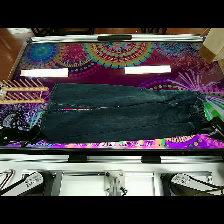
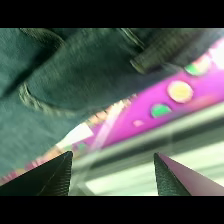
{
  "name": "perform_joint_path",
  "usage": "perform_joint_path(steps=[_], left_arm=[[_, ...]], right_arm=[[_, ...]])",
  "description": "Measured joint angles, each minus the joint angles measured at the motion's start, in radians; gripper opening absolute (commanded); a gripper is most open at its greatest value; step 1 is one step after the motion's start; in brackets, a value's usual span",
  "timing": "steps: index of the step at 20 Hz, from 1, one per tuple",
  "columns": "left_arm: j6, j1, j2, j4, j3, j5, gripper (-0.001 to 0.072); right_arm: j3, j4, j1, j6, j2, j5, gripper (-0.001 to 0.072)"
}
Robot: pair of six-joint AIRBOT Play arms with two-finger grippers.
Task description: Fold the shirts.
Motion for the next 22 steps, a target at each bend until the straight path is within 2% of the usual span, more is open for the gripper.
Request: perform_joint_path(steps=[5,11,18,19,20,21,22], left_arm=[[0.004,-0.001,0.011,-0.003,0.003,0.013,0.0071],[0.01,-0.001,0.013,-0.005,0.003,0.037,0.0071],[0.011,-0.001,0.013,-0.004,0.005,0.036,0.0071],[0.012,-0.001,0.013,-0.004,0.009,0.028,0.0071],[0.014,-0.001,0.013,-0.005,0.014,0.019,0.0071],[0.016,-0.001,0.013,-0.004,0.024,0.008,0.0071],[0.019,-0.001,0.013,-0.005,0.037,-0.006,0.0071]], right_arm=[[-0.037,0.066,0.0,0.018,0.0,-0.104,0.0697],[-0.045,0.073,0.0,0.148,-0.006,-0.239,0.0698],[-0.046,0.042,0.044,0.244,-0.092,-0.299,0.068],[-0.046,0.037,0.056,0.255,-0.1,-0.315,0.0477],[-0.045,0.032,0.067,0.261,-0.106,-0.329,0.0135],[-0.041,0.028,0.076,0.267,-0.11,-0.332,0.0089],[-0.032,0.024,0.08,0.27,-0.112,-0.32,0.0088]])
